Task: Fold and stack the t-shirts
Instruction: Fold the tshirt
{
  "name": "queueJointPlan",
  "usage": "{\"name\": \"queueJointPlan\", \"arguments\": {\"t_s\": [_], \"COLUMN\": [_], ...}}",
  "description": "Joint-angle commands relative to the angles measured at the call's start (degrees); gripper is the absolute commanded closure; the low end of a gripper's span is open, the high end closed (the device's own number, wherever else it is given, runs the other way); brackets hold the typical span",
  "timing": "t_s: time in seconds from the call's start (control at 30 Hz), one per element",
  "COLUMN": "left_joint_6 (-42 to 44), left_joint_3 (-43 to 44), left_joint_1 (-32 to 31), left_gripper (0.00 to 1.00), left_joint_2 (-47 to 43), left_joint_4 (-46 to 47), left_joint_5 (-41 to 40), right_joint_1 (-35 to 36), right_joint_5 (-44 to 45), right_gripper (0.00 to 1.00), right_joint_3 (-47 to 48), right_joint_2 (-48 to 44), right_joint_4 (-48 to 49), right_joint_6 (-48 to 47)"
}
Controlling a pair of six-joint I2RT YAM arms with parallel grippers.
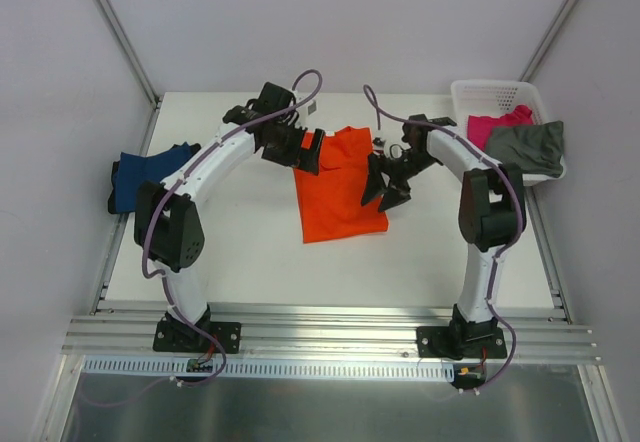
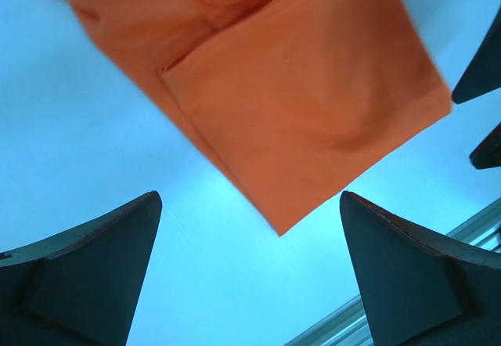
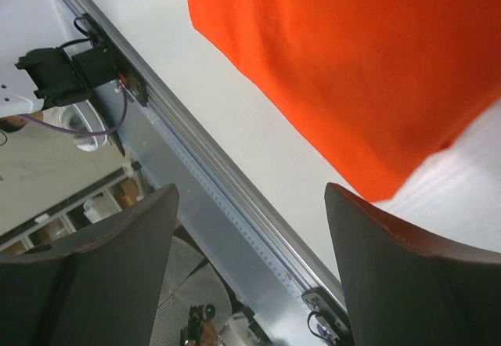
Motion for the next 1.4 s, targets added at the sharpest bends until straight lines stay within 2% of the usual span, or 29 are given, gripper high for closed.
{"name": "queueJointPlan", "arguments": {"t_s": [0.0, 0.13, 0.33, 0.67, 0.83, 1.03, 1.17, 1.23, 1.37], "left_joint_6": [-1.70, -3.37, -5.74, -6.80, -6.97, -9.17, -11.98, -13.65, -15.58], "left_joint_3": [-5.87, -12.37, -16.95, -18.63, -18.71, -21.43, -25.39, -26.88, -27.24], "left_joint_1": [1.30, 1.56, 1.91, 2.00, 2.00, 2.09, 2.18, 2.18, 2.27], "left_gripper": [0.01, 0.01, 0.01, 0.02, 0.02, 0.05, 0.11, 0.12, 0.15], "left_joint_2": [-1.64, -3.05, -3.23, -4.38, -4.55, -6.66, -6.93, -6.58, -4.56], "left_joint_4": [-2.49, -2.66, -2.84, -3.19, -3.10, -3.02, -1.35, -0.30, 1.20], "left_joint_5": [-0.66, 1.80, 6.02, 6.47, 6.64, 8.31, 11.30, 13.40, 14.82], "right_joint_1": [1.62, 1.62, 1.71, 2.32, 2.06, -1.54, -3.48, -3.83, -3.74], "right_joint_5": [-1.90, -2.17, -0.77, 3.81, 3.63, 4.16, 2.49, 0.56, -1.03], "right_gripper": [0.20, 0.20, 0.20, 0.20, 0.21, 0.20, 0.23, 0.25, 0.28], "right_joint_3": [2.52, 4.45, 6.30, 5.78, 4.37, -1.60, -8.97, -14.41, -18.48], "right_joint_2": [3.23, 7.18, 11.66, 14.14, 8.17, -6.16, -9.51, -10.65, -9.78], "right_joint_4": [0.13, -0.04, 0.57, -0.13, 1.10, 1.81, -1.27, -0.75, 1.09], "right_joint_6": [0.01, 0.10, 1.16, 1.16, 0.19, 2.12, 2.82, 3.26, 3.97]}}
